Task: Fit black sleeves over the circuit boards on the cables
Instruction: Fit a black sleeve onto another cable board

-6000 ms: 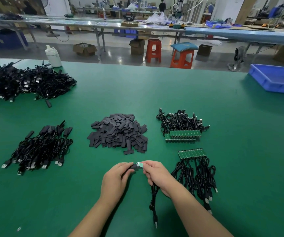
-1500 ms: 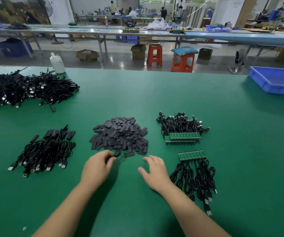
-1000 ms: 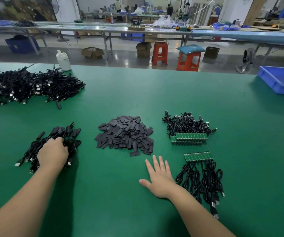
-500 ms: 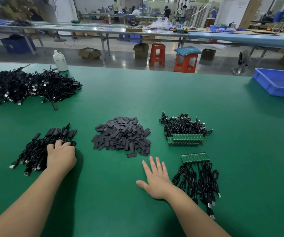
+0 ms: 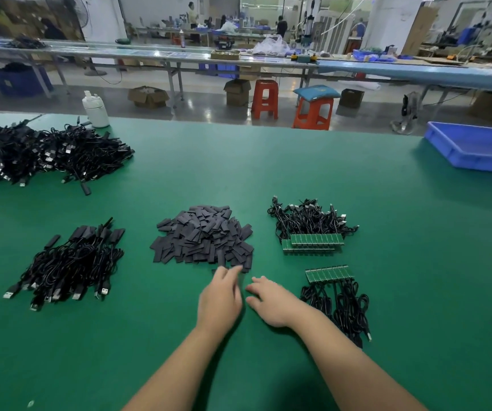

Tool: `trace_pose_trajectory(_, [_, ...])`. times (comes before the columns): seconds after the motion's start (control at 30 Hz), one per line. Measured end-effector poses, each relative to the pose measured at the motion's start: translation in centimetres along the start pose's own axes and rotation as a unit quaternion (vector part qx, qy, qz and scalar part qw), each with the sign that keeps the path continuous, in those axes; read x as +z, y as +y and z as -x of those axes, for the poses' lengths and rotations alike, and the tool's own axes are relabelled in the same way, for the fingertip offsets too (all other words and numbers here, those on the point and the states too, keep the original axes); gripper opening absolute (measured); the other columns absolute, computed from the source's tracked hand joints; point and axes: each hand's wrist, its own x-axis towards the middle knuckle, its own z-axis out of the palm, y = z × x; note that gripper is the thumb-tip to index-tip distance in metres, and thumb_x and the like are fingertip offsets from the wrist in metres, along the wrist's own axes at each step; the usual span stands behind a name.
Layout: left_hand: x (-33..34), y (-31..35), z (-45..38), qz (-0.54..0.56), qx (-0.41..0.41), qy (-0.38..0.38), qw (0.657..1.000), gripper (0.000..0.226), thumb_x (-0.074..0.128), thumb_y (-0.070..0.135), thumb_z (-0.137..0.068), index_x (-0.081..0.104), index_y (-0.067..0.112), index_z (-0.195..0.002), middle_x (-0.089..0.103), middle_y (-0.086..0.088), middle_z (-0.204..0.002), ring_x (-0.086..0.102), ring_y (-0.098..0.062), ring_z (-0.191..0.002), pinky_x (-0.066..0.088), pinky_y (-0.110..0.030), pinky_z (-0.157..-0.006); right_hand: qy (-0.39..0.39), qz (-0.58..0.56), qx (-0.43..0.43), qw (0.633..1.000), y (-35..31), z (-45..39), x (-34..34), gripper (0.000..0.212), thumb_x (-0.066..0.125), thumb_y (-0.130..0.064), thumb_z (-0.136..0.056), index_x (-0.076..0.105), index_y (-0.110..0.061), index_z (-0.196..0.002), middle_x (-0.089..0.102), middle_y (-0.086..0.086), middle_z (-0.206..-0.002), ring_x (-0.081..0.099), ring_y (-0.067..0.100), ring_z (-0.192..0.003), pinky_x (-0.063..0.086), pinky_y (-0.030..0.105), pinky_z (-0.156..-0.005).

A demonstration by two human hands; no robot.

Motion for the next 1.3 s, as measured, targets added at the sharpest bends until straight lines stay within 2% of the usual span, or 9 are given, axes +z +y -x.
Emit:
trace_pose_trajectory(0.07, [0.9,-0.1,1.0,-0.038,0.045,-0.027,0.998,0.039,0.052,0.015,-0.089,0.058,0.024,-0.127,0.053,0.0,-0.1,0.059,-0.028,-0.072,0.046,-0.035,-0.061,0.056,-0.041,0.01,0.998,0.4,0.4,-2.2,0.035,0.046,-0.03,-0.103,0.06,-0.021,-0.134,0.059,0.001,-0.139,0.053,0.021,-0.128,0.041,0.034,-0.108])
trace_pose_trajectory(0.17, [1.2,-0.6,1.1,-0.034,0.053,-0.026,0.998,0.036,0.055,0.013,-0.087,0.061,0.023,-0.121,0.054,0.003,-0.095,0.057,-0.022,-0.067,0.046,-0.032,-0.058,0.15,-0.046,0.064,0.986,2.9,1.5,-5.6,0.031,0.046,-0.023,-0.102,0.065,-0.027,-0.126,0.066,-0.008,-0.127,0.063,0.013,-0.104,0.052,0.035,-0.096])
trace_pose_trajectory(0.3, [1.1,-0.4,0.9,-0.039,0.046,-0.024,0.998,0.033,0.057,0.011,-0.088,0.063,0.019,-0.119,0.056,0.005,-0.095,0.056,-0.017,-0.065,0.047,-0.028,-0.057,0.104,0.111,0.152,0.977,8.2,2.7,-8.2,0.043,0.042,-0.017,-0.099,0.054,-0.027,-0.139,0.058,0.0,-0.14,0.049,0.023,-0.129,0.042,0.041,-0.109])
trace_pose_trajectory(0.47, [1.0,-0.2,0.9,-0.047,0.043,-0.024,0.998,0.033,0.056,0.01,-0.089,0.064,0.018,-0.12,0.058,0.004,-0.095,0.053,-0.016,-0.062,0.036,-0.024,-0.054,0.046,0.056,0.186,0.98,11.3,3.4,-7.8,0.045,0.055,-0.039,-0.099,0.049,-0.028,-0.143,0.046,0.007,-0.146,0.034,0.03,-0.139,0.034,0.049,-0.114])
trace_pose_trajectory(0.83, [1.2,-0.5,0.5,-0.012,0.002,-0.034,0.999,0.024,0.053,0.025,-0.095,0.066,0.027,-0.116,0.051,0.018,-0.094,0.051,-0.004,-0.066,0.035,-0.019,-0.058,0.102,-0.176,0.118,0.972,8.1,3.0,-6.6,0.012,0.073,-0.034,-0.089,0.067,-0.025,-0.093,0.069,-0.004,-0.102,0.064,0.018,-0.095,0.05,0.031,-0.083])
trace_pose_trajectory(0.97, [0.9,0.3,-0.7,0.034,-0.061,-0.072,0.995,0.024,0.048,0.042,-0.098,0.069,0.036,-0.107,0.055,0.022,-0.094,0.053,0.0,-0.08,0.039,-0.022,-0.064,0.143,-0.235,0.122,0.954,7.4,3.3,-6.5,0.013,0.073,-0.03,-0.089,0.071,-0.021,-0.098,0.069,-0.003,-0.096,0.062,0.014,-0.084,0.049,0.031,-0.077])
trace_pose_trajectory(1.07, [0.8,2.1,-1.5,0.139,-0.069,-0.087,0.984,0.02,0.054,0.035,-0.097,0.071,0.03,-0.105,0.065,0.018,-0.099,0.058,-0.004,-0.093,0.045,-0.022,-0.079,0.169,-0.26,0.127,0.942,7.3,3.4,-6.5,0.014,0.074,-0.029,-0.089,0.072,-0.021,-0.1,0.069,-0.005,-0.099,0.063,0.014,-0.091,0.048,0.031,-0.083])
trace_pose_trajectory(1.13, [0.9,3.9,-1.5,0.199,-0.068,-0.088,0.974,0.017,0.058,0.033,-0.095,0.071,0.029,-0.106,0.065,0.022,-0.094,0.059,0.005,-0.088,0.044,-0.011,-0.076,0.177,-0.27,0.129,0.938,7.1,3.4,-6.5,0.012,0.075,-0.029,-0.088,0.073,-0.023,-0.099,0.07,-0.006,-0.098,0.065,0.014,-0.093,0.05,0.031,-0.084])
trace_pose_trajectory(1.3, [1.6,7.7,-1.9,0.237,-0.098,-0.148,0.955,0.034,0.063,0.036,-0.093,0.063,0.023,-0.125,0.065,0.013,-0.088,0.059,-0.001,-0.08,0.044,-0.012,-0.069,0.18,-0.246,0.136,0.943,6.7,3.3,-6.6,0.016,0.076,-0.031,-0.086,0.076,-0.023,-0.1,0.072,-0.007,-0.094,0.066,0.012,-0.089,0.053,0.03,-0.084])
